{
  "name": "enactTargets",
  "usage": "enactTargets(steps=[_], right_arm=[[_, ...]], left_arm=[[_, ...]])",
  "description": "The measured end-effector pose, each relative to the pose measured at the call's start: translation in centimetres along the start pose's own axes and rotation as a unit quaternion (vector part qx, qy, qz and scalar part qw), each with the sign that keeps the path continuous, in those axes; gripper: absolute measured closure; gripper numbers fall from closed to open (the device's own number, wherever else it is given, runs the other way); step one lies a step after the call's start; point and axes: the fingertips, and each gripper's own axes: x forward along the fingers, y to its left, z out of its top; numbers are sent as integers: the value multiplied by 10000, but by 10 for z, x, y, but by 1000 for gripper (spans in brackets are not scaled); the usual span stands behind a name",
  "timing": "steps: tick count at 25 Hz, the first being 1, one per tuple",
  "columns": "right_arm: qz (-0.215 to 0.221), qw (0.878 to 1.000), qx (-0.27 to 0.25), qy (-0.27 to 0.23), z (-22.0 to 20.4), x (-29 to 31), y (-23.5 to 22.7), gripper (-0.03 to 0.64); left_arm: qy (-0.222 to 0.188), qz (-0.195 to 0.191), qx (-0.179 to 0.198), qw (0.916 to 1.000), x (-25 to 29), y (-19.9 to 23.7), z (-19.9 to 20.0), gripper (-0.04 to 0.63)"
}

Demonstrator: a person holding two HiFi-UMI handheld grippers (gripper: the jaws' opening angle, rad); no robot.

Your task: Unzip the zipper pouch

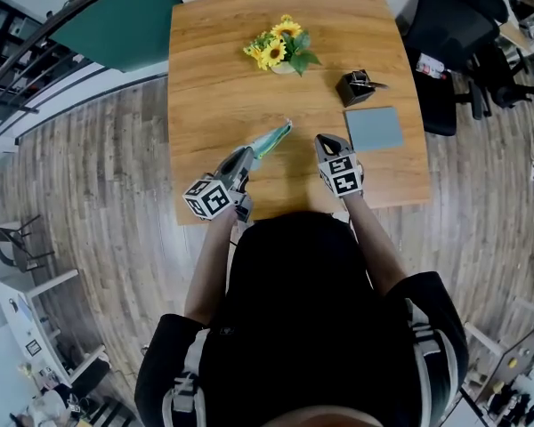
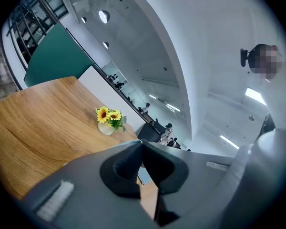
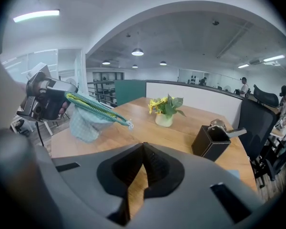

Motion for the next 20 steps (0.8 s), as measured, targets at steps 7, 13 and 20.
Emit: enactTargets(steps=[7, 13, 20], right_arm=[[168, 9998, -87, 38, -1, 9, 4, 615], [262, 9995, -170, 40, 5, 15, 5, 615], [256, 9995, -183, 25, 8, 17, 3, 615]], left_arm=[[-145, 141, 4, 9998, -4, 6, 8, 594], [-245, 210, -11, 9995, -5, 11, 13, 594], [-237, 218, -7, 9995, -5, 12, 15, 594]])
